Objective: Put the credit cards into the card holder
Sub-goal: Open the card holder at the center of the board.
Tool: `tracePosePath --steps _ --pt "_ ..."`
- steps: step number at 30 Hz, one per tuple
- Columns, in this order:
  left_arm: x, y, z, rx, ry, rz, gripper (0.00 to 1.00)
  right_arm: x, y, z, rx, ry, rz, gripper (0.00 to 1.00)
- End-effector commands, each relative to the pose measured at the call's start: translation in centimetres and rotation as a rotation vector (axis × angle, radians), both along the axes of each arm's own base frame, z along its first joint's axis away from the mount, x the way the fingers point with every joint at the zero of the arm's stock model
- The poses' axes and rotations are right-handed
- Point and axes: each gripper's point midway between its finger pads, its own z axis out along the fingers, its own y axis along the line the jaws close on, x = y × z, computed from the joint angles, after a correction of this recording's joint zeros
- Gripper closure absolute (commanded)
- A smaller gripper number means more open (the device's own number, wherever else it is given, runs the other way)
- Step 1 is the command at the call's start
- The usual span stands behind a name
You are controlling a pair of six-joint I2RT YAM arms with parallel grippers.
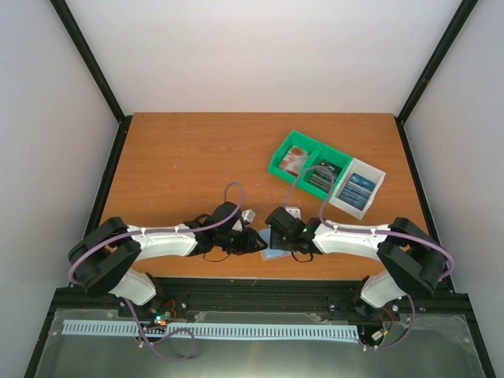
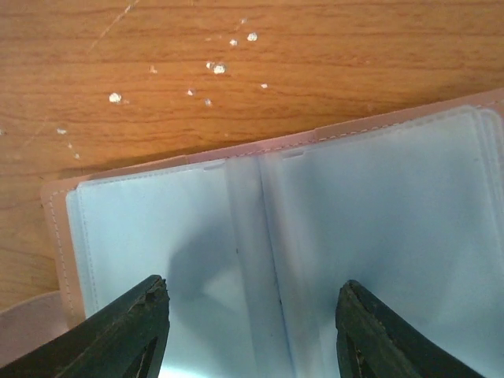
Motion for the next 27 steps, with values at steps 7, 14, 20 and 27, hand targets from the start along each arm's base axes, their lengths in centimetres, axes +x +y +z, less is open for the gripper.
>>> tracePosePath --steps 7,14,20,27 --pt "0.9 1.3 -4.1 0.153 0.026 0.084 0.71 -1.9 -1.3 0.0 0.092 0.073 -0.132 0.42" --pt "1.5 2.4 -5.6 0.248 0.011 0.109 0.72 -0.6 -1.6 3.1 0.111 0.027 -0.079 0.41" --pt "2.2 2.3 -4.7 0.262 -0.026 0.11 0.72 0.7 -1.7 6.2 0.099 -0.027 0.003 0.41" --pt "3.6 2.8 -3.1 0.288 -0.104 0.093 0.71 6.7 -4.5 12.4 0.054 -0.162 0.079 0.42"
